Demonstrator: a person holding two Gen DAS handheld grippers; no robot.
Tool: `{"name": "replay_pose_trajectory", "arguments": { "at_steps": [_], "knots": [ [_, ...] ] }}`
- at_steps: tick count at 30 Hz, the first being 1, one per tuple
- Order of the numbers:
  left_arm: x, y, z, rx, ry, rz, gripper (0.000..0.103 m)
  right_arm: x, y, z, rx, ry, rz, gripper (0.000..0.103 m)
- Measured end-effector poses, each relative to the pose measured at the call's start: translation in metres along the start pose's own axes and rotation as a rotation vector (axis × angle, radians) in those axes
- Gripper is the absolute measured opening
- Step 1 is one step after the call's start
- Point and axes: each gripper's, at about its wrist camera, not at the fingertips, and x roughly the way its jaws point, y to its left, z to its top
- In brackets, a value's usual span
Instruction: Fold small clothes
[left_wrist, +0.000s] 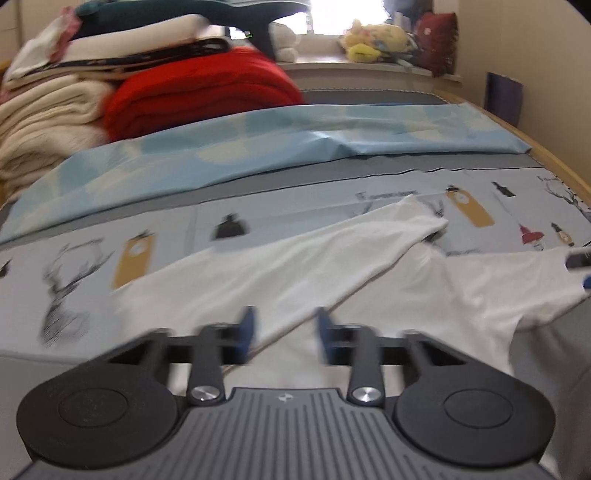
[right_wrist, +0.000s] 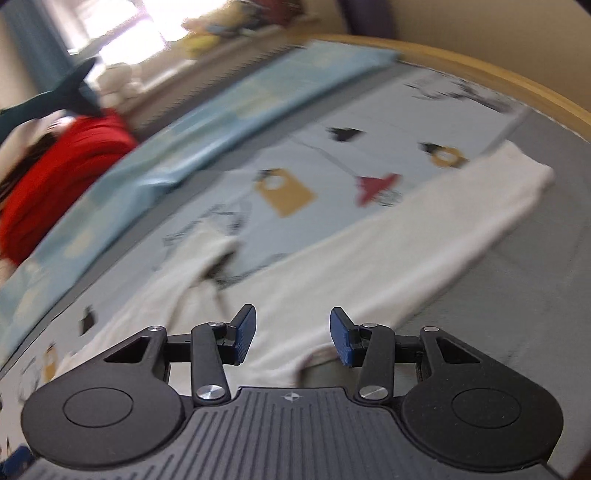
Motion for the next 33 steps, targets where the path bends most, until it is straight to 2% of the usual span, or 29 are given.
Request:
{"name": "replay_pose_trajectory", "arguments": {
  "at_steps": [1,2,4,5,8,10,12,14,17,19,20,21,24,26,28,29,31,33],
  "knots": [
    [0.012,-0.014,0.010,0.013,0.006,-0.037,0.000,0.002,-0.006,0.004,0.017,0.007,-0.008,0.047],
    [0.023,-0.030,0.020,0.035,0.000,-0.074,0.000,0.002,-0.012,0.007,0.036,0.010,-0.013,0.046],
    [0.042,-0.060,0.034,0.092,-0.016,-0.094,0.000,0.001,-0.024,0.013,0.070,-0.001,-0.014,0.039],
    [0.055,-0.075,0.041,0.115,-0.010,-0.102,0.000,-0.001,-0.027,0.014,0.078,-0.003,-0.014,0.031],
    [0.096,-0.112,0.059,0.117,0.049,-0.171,0.002,0.001,-0.039,0.018,0.134,0.002,0.007,0.013],
    [0.124,-0.135,0.067,0.129,0.081,-0.190,0.012,0.001,-0.043,0.021,0.160,0.000,0.010,0.008],
    [0.149,-0.155,0.071,0.171,0.088,-0.159,0.044,0.001,-0.046,0.024,0.178,-0.012,0.007,0.004],
    [0.171,-0.170,0.073,0.201,0.075,-0.128,0.053,0.004,-0.048,0.027,0.191,-0.010,0.011,0.004],
    [0.201,-0.178,0.074,0.212,0.112,-0.103,0.055,0.006,-0.050,0.029,0.208,0.013,0.029,0.004],
    [0.216,-0.178,0.073,0.234,0.123,-0.057,0.041,0.009,-0.050,0.030,0.209,0.021,0.027,0.005],
    [0.220,-0.175,0.073,0.251,0.120,-0.047,0.021,0.010,-0.050,0.031,0.207,0.022,0.023,0.006],
    [0.220,-0.170,0.075,0.260,0.112,-0.059,0.018,0.012,-0.049,0.031,0.203,0.022,0.018,0.006],
    [0.199,-0.142,0.084,0.256,0.053,-0.090,0.015,0.016,-0.043,0.030,0.182,0.029,0.007,0.006],
    [0.174,-0.109,0.090,0.193,0.032,-0.121,0.014,0.018,-0.033,0.028,0.158,0.031,0.012,0.006],
    [0.144,-0.064,0.093,0.107,0.009,-0.136,0.002,0.020,-0.023,0.026,0.145,0.036,0.016,0.006],
    [0.127,-0.038,0.092,0.069,-0.011,-0.119,0.001,0.021,-0.017,0.024,0.142,0.041,0.023,0.006],
    [0.098,0.017,0.086,-0.038,-0.032,-0.143,0.001,0.023,-0.004,0.020,0.122,0.047,0.042,0.006],
    [0.072,0.071,0.075,-0.124,-0.053,-0.106,0.000,0.026,0.015,0.011,0.080,0.061,0.061,0.006]
  ]
}}
